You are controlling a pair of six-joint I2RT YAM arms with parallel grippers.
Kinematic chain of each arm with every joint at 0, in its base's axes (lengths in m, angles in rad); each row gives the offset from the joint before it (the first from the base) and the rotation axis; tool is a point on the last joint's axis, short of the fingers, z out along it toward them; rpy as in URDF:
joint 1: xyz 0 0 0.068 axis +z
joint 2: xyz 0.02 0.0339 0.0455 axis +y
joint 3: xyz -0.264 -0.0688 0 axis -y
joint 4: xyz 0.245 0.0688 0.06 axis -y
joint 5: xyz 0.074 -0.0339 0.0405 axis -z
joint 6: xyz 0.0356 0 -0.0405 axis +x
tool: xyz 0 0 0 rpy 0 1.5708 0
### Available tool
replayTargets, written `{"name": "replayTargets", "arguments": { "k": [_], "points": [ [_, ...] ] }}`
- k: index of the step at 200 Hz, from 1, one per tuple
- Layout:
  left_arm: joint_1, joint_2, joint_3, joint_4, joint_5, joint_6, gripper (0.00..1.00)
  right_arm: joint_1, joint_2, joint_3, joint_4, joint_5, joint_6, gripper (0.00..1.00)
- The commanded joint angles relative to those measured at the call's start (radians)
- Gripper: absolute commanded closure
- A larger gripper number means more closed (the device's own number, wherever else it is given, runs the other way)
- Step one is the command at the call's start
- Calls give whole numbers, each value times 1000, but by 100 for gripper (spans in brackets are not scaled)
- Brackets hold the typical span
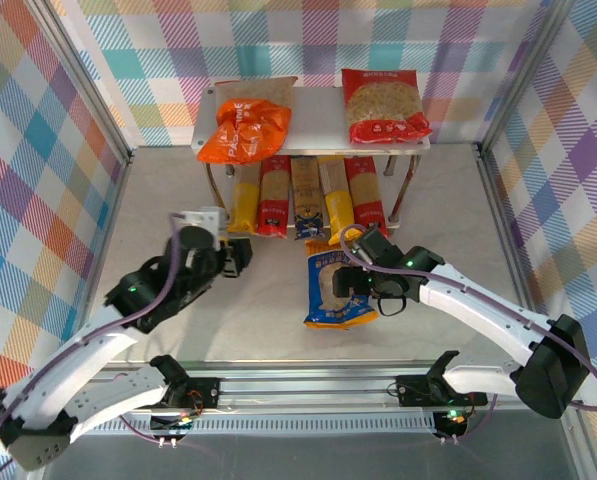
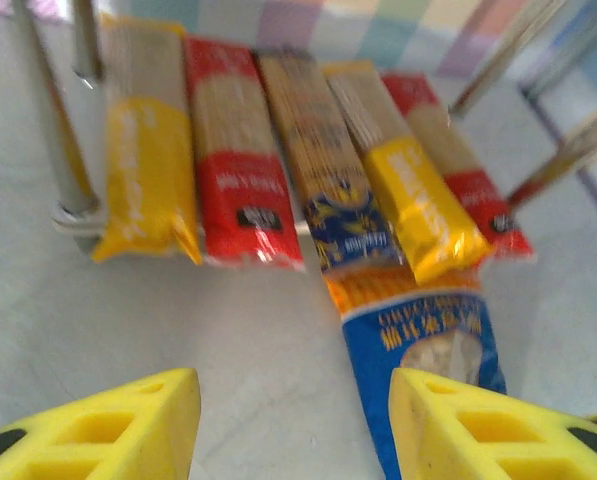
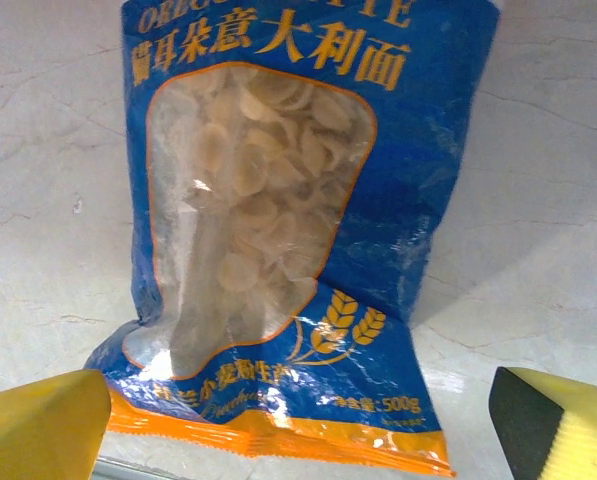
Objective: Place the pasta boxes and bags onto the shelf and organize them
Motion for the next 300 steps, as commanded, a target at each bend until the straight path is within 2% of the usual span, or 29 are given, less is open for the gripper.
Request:
{"name": "replayTargets", "arguments": {
  "k": [1,33,58,106,147,190,231,300],
  "points": [
    [-94,80,-60,-20,-106,-89,47,37,55,14,50,45,44,2],
    [-124,81,-273,177,-18,-205,47,48,135,37,105,90,43,1],
    [-170,70,-359,196,-100,-245,48,48,208,65,125,105,43,1],
    [-191,93,-355,201,-135,-227,47,48,341,109,164,159,58,1],
    [-191,87,-351,189,-149,-211,46,48,457,174,123,223,78,1],
    [-191,49,-361,154,-173,-211,45,48,545,213,115,218,84,1],
    [-191,26,-368,139,-192,-205,44,44,551,171,122,181,90,0],
    [-191,47,-367,161,-191,-199,43,43,499,31,157,2,82,22]
  ]
}}
